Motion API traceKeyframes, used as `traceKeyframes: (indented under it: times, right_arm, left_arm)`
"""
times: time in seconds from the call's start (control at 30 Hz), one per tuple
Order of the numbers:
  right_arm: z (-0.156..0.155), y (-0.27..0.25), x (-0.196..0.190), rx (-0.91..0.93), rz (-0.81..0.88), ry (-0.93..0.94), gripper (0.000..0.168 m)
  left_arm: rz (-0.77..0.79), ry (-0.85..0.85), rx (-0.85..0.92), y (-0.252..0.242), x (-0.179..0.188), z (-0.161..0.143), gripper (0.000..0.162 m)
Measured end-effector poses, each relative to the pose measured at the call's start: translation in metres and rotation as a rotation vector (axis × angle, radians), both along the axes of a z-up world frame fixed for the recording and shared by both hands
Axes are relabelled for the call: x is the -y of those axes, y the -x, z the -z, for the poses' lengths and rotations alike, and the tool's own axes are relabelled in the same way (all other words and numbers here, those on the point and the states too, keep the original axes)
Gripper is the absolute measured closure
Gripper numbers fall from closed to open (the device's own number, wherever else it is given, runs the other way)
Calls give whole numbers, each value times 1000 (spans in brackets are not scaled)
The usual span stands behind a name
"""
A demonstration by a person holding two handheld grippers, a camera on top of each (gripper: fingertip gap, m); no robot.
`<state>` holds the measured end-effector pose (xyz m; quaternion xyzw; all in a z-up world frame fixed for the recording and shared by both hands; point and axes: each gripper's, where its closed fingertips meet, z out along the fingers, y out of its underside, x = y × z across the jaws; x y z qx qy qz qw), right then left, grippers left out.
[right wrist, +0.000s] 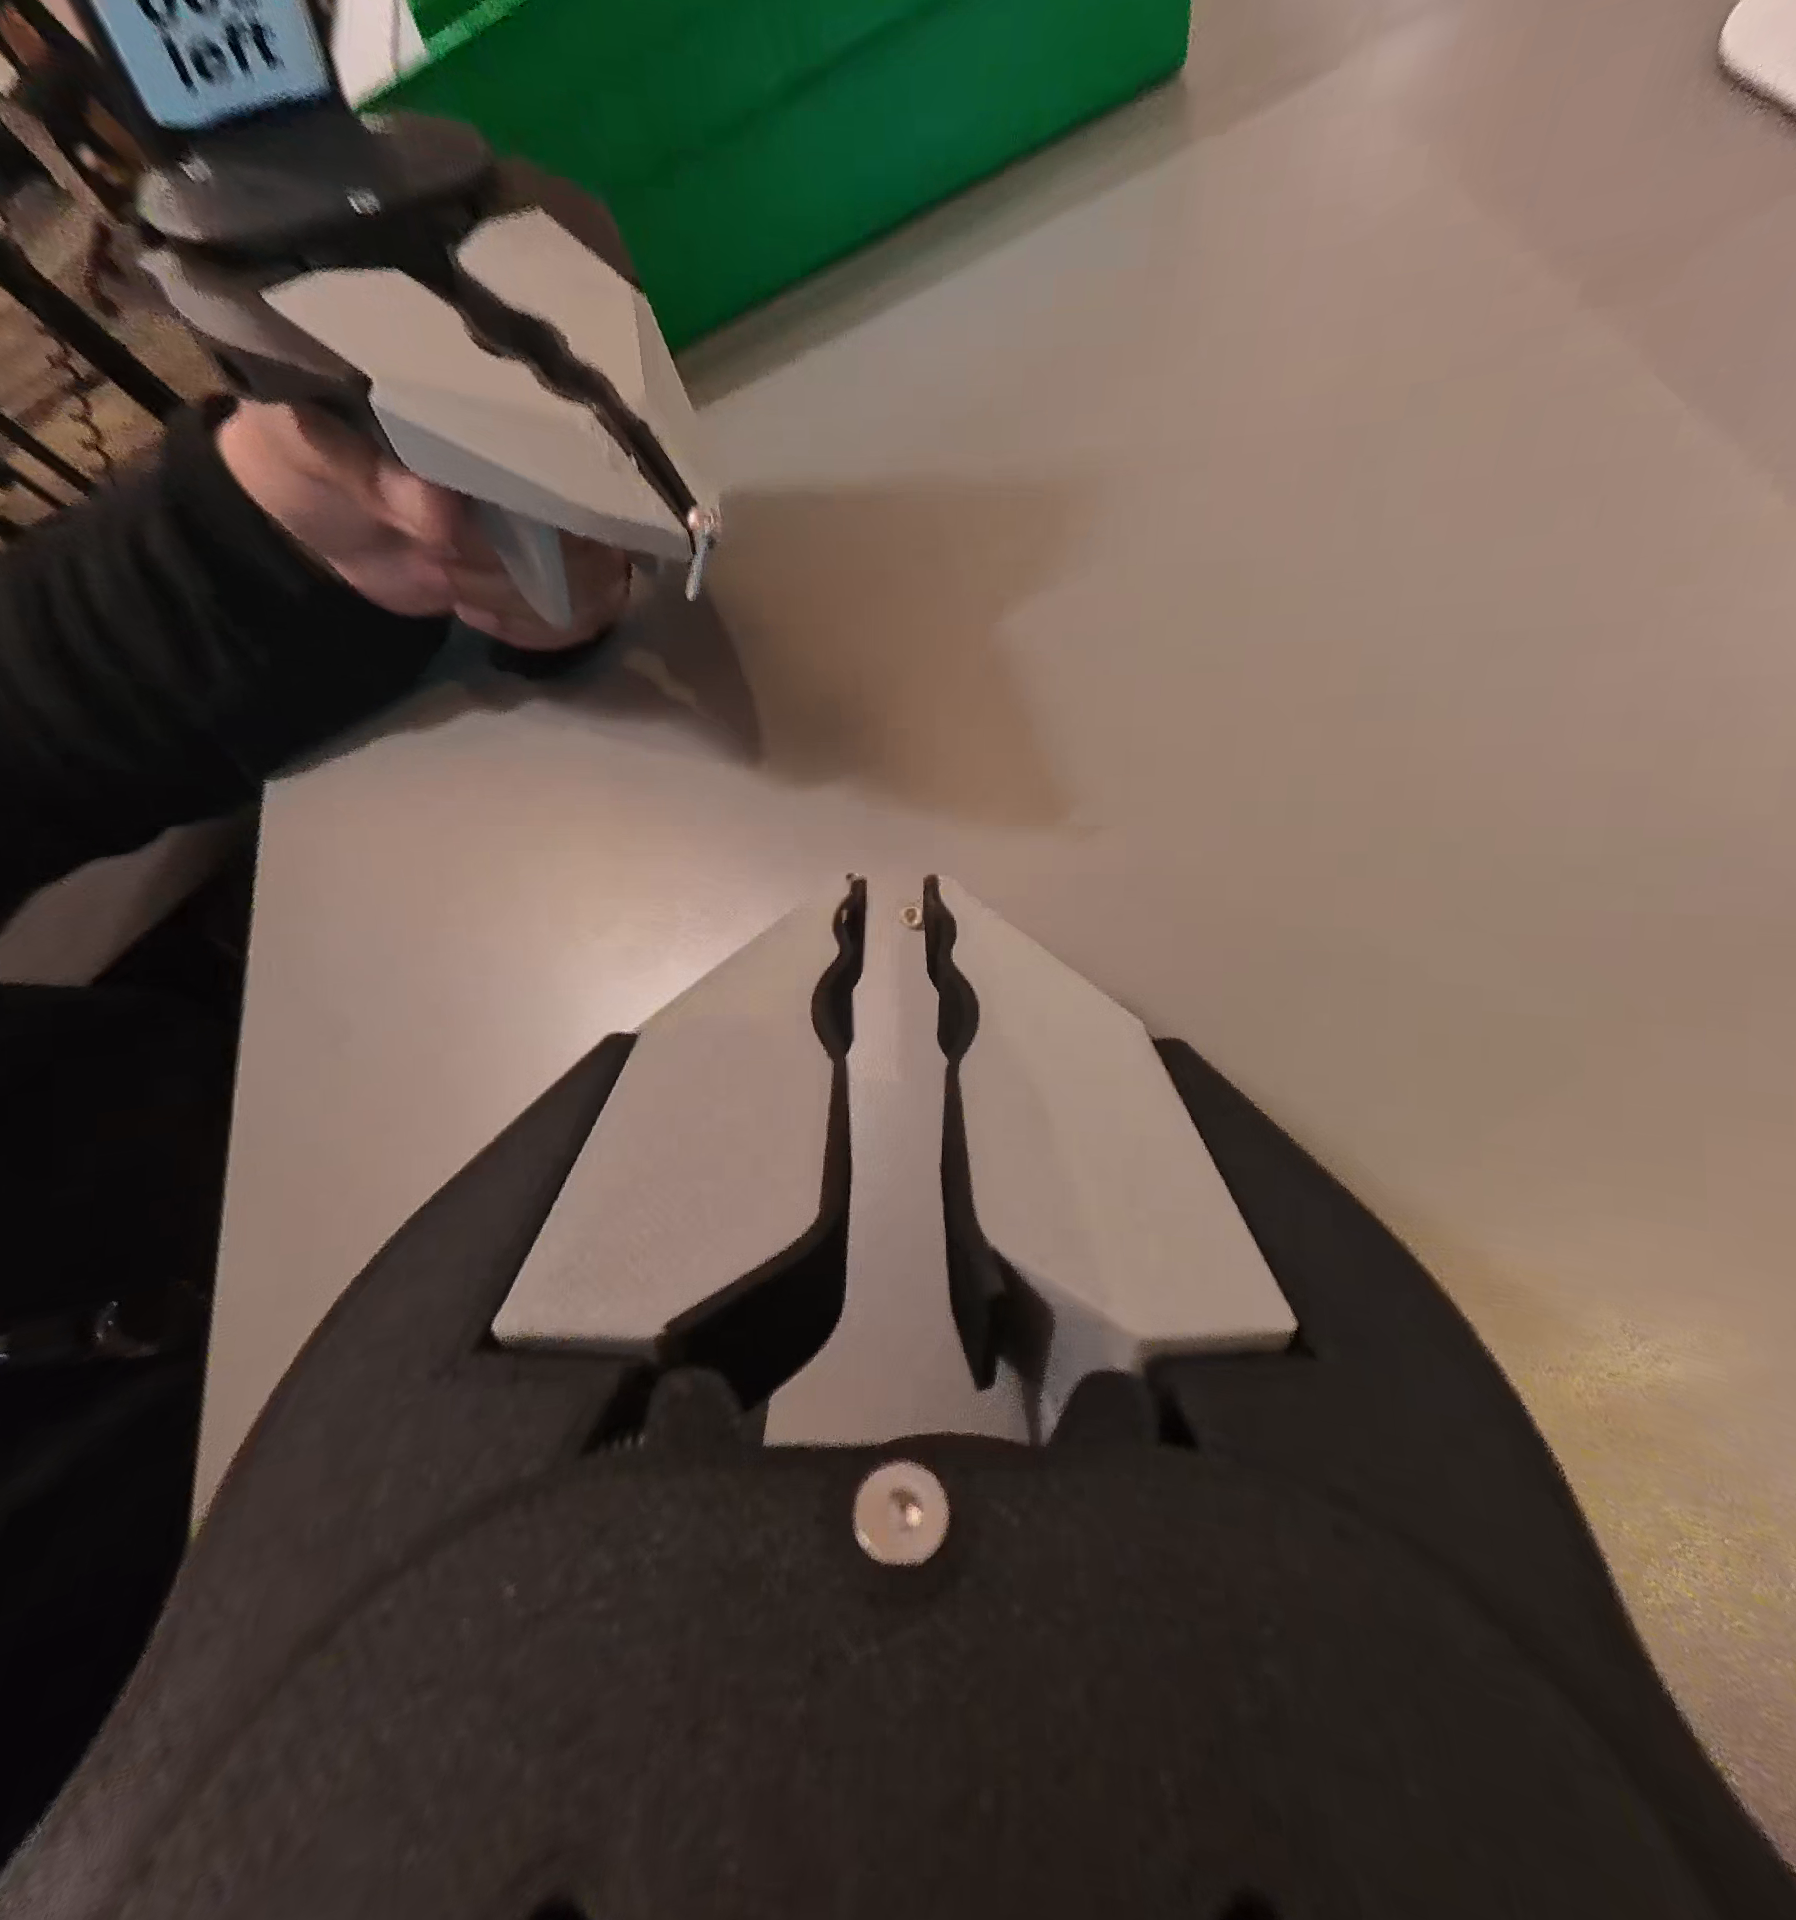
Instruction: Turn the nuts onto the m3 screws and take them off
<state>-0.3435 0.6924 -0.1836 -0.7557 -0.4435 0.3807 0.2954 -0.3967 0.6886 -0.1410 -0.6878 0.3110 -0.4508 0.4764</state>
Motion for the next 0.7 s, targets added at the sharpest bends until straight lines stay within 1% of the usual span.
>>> traceKeyframes:
  times: [0.13,0.23,0.3,0.4,0.5,0.57,0.7]
  right_arm:
    - [-23,17,12,-155,-54,1,159]
    - [-31,39,25,-236,-104,6,157]
    - [-37,52,34,-290,-135,17,154]
    - [-49,62,39,-378,-149,33,154]
    - [-64,62,31,-474,-108,39,154]
    - [-68,62,30,-497,-107,40,154]
    - [-67,71,34,-486,-121,20,153]
  left_arm:
    - [56,10,131,-5,9,-19,162]
    - [101,46,257,-7,15,-34,162]
    - [104,39,307,-4,16,-42,162]
    - [88,20,322,0,15,-47,162]
    - [96,18,354,1,17,-52,162]
    - [101,18,358,0,17,-53,162]
    - [111,8,361,-2,20,-55,162]
